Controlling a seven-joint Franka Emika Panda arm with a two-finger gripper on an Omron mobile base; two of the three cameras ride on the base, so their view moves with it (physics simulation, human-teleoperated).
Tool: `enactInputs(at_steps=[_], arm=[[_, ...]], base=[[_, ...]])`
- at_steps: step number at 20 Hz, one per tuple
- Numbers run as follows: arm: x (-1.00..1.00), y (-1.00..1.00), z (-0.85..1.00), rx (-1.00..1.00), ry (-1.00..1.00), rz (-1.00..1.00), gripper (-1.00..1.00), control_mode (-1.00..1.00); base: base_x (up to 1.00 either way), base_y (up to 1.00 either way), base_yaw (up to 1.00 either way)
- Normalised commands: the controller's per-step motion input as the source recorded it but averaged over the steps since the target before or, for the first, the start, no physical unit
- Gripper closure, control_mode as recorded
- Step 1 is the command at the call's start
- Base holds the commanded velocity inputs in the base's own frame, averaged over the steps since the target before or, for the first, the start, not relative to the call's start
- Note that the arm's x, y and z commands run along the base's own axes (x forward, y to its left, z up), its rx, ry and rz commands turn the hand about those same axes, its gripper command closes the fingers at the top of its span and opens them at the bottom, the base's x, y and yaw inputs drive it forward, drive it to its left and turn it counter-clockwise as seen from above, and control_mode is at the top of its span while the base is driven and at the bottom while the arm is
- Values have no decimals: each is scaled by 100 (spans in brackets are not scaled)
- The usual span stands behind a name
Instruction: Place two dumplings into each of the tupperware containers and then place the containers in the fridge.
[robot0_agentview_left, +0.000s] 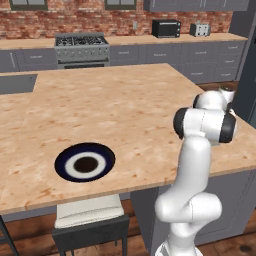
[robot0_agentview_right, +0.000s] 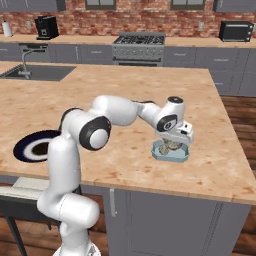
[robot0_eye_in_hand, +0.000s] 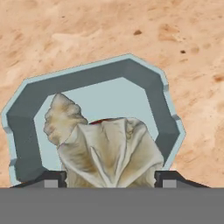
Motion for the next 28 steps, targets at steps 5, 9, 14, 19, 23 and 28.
enactInputs(at_steps=[5, 9, 14, 19, 23, 28], arm=[[38, -19, -18, 2, 13, 2, 100, -100], [36, 0, -49, 1, 4, 6, 100, -100], [20, 0, -33, 2, 2, 5, 100, -100], [3, 0, -3, 2, 4, 2, 100, -100], [-6, 0, -7, 0, 8, 0, 100, -100], [-17, 4, -25, 0, 4, 0, 100, -100]], base=[[0, 0, 0], [0, 0, 0], [0, 0, 0], [0, 0, 0], [0, 0, 0], [0, 0, 0]])
